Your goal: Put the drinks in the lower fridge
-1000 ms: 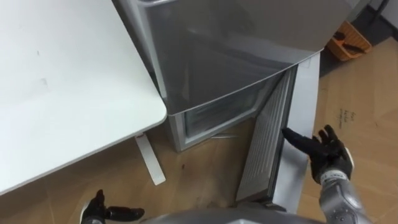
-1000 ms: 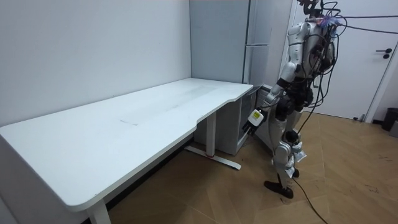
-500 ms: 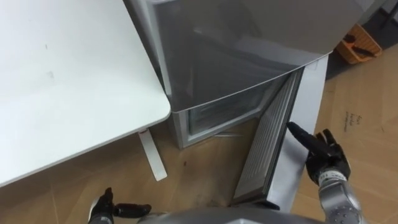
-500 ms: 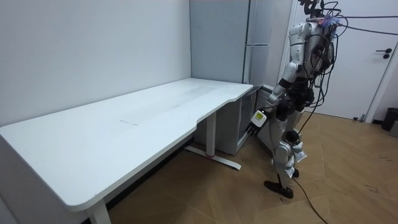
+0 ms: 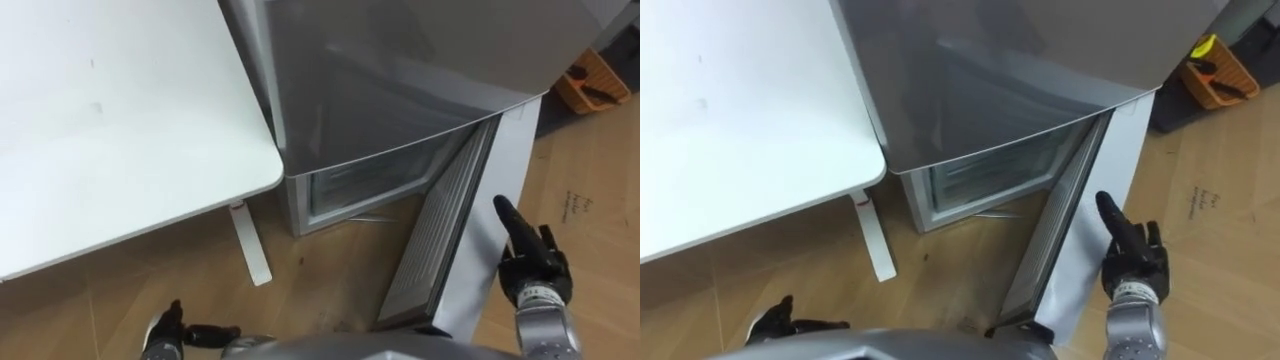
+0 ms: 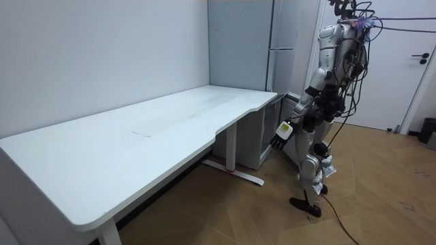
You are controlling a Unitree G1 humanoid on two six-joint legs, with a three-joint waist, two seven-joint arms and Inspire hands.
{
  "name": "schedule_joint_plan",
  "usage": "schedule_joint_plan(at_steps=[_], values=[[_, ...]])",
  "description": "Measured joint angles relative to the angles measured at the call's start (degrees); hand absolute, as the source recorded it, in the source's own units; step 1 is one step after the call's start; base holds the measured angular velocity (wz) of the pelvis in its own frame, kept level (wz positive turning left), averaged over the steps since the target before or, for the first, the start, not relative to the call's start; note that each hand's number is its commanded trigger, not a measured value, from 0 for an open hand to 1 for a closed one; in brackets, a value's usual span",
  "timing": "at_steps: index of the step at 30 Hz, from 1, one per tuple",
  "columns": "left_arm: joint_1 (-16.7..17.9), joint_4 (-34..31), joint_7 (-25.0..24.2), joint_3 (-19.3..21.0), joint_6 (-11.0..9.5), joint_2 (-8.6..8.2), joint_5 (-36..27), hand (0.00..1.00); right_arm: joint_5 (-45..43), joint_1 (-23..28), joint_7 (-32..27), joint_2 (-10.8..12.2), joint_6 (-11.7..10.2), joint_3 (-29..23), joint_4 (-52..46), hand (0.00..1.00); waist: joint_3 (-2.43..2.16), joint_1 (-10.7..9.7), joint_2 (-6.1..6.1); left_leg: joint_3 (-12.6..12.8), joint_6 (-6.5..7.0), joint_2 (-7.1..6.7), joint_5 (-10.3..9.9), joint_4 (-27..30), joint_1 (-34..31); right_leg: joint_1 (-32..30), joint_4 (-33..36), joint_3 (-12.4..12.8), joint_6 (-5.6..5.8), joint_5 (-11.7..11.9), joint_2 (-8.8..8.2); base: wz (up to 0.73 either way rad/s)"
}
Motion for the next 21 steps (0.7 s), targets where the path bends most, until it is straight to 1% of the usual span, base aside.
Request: schedule_joint_plan(at_steps=[1,4,5,7,8,9,10,11,12,13,14,15,16,17,18,19,20,21], values=[[-0.6,0.8,0.0,-0.9,0.0,0.17,0.0,0.0,0.7,0.0,0.1,0.0,-0.3,0.2,0.0,0.0,0.0,0.0,0.01,0.0,0.0,-0.04,0.0,0.0,-0.1,-0.3,0.1,0.1,0.0,0.0,0.0,-0.06],[-1.7,1.5,0.3,-1.4,0.0,0.38,-0.1,0.0,0.7,-0.3,1.2,-0.4,-1.3,1.3,0.0,0.0,-0.02,0.1,-0.02,0.1,0.15,-0.17,-0.1,1.0,-1.3,-2.0,1.1,0.1,-0.11,0.1,-0.02,-0.14],[-1.8,1.3,0.3,-1.7,0.0,0.41,-0.3,0.0,0.7,-1.2,1.2,-0.9,-1.4,2.2,0.0,0.0,-0.01,0.1,-0.04,0.1,0.35,-0.36,-0.2,1.6,-2.1,-3.4,2.1,0.1,-0.12,0.1,-0.12,-0.36],[-2.0,1.3,0.1,-2.5,0.3,0.73,-0.5,0.0,0.7,-2.5,1.2,-1.0,-1.4,2.6,0.0,0.0,-0.01,0.1,-0.22,0.2,0.58,-0.71,-0.4,2.3,-3.2,-5.1,3.5,0.0,-0.24,0.2,-0.4,-0.32],[-2.5,1.0,-0.2,-3.3,0.9,1.04,-0.4,0.0,0.7,-3.8,1.5,-1.0,-1.3,3.0,0.6,0.0,0.05,0.1,-0.55,0.2,0.79,-0.96,-0.5,3.1,-3.8,-6.0,4.2,0.0,-0.22,0.3,-0.66,-0.21],[-2.7,0.8,-0.2,-3.4,1.1,1.06,-0.3,0.0,0.8,-4.5,1.8,-1.1,-1.2,3.2,1.1,0.0,0.09,0.1,-0.56,0.2,0.87,-1.08,-0.6,3.3,-4.1,-6.3,4.3,0.0,-0.21,0.5,-0.77,-0.24],[-3.1,0.5,-0.3,-3.5,1.2,1.05,-0.3,0.0,0.8,-5.9,2.2,-1.1,-0.7,3.9,1.9,0.0,0.18,0.1,-0.58,0.3,1.02,-1.19,-0.5,3.8,-4.7,-6.8,3.9,0.3,-0.18,1.3,-0.81,-0.21],[-3.1,0.2,-0.3,-3.4,1.2,1.02,-0.5,0.0,0.7,-7.3,2.5,-1.0,-0.2,5.2,2.0,0.0,0.22,0.1,-0.66,0.9,1.43,-1.23,-0.1,3.8,-5.3,-6.9,2.5,0.7,-0.07,2.6,-0.66,-0.2],[-3.1,0.1,-0.3,-3.4,1.2,1.01,-0.5,0.0,0.7,-8.0,2.7,-1.0,0.1,6.1,2.0,0.0,0.23,0.1,-0.64,1.2,1.54,-1.12,0.1,3.4,-5.7,-6.8,1.7,0.9,0.03,3.2,-0.5,-0.18],[-3.0,0.1,-0.4,-3.3,1.3,1.29,-0.4,0.0,0.7,-9.5,3.4,-0.5,1.3,7.6,2.6,0.0,0.61,0.3,-0.3,3.3,1.72,0.14,0.3,3.3,-5.9,-7.1,4.1,-1.0,-0.9,2.3,-0.4,-0.05],[-2.6,0.0,-0.4,-3.3,1.8,1.79,-0.3,0.0,0.7,-9.7,4.4,0.0,2.7,9.3,2.7,0.0,0.37,0.7,-0.59,3.9,1.49,0.73,0.4,3.3,-5.4,-6.6,11.5,-5.5,-1.74,-2.4,-1.02,0.05],[-2.2,-0.4,-0.4,-3.2,2.1,1.97,-0.2,0.0,0.7,-9.8,5.1,0.1,3.4,9.9,2.6,0.0,0.25,1.0,-0.88,3.9,1.37,0.68,0.5,3.3,-5.3,-5.5,13.6,-7.3,-1.64,-4.6,-1.47,0.14],[-1.6,-1.6,-0.5,-3.0,2.5,2.17,-0.5,0.0,0.9,-10.2,6.8,0.4,4.8,11.0,2.3,0.0,0.28,2.2,-1.47,3.8,1.26,0.25,0.5,3.9,-5.3,-3.0,15.3,-9.1,-1.12,-7.8,-2.66,0.14],[-1.5,-2.9,-0.6,-2.4,2.5,2.26,-1.4,0.0,1.1,-11.3,8.2,0.8,5.8,12.6,2.2,0.0,0.27,3.0,-2.55,2.9,0.91,-0.41,0.2,5.5,-5.9,-1.9,14.0,-9.0,-1.02,-9.3,-3.29,0.15],[-1.5,-3.2,-0.6,-2.1,2.4,2.2,-2.0,0.0,1.1,-11.9,8.9,0.8,6.2,13.6,2.2,0.0,0.46,3.2,-2.54,2.2,0.76,-0.66,0.1,6.4,-6.1,-1.6,12.8,-9.0,-1.61,-9.7,-3.3,0.13],[-1.6,-3.9,-0.7,-2.2,2.3,1.69,-2.9,0.0,1.1,-13.2,10.2,0.8,7.5,15.9,2.1,0.0,0.36,3.6,-2.07,1.5,0.52,-1.06,0.3,6.8,-6.7,-1.4,10.7,-8.3,-1.91,-9.6,-2.63,0.04],[-1.4,-3.8,-0.6,-2.2,2.2,1.18,-3.5,0.0,0.9,-14.4,11.3,0.6,9.4,18.1,1.8,0.0,0.22,3.8,-1.62,0.4,0.42,-1.36,0.7,6.4,-7.0,-0.7,8.4,-7.7,-3.21,-9.4,-2.06,0.0],[-1.4,-3.5,-0.5,-2.1,2.2,0.81,-3.5,0.0,0.8,-14.6,12.2,1.1,10.5,18.8,1.8,0.0,0.18,3.7,-1.29,0.1,0.42,-1.36,1.0,6.2,-6.9,-0.4,7.7,-7.7,-3.4,-9.1,-1.84,0.0]])
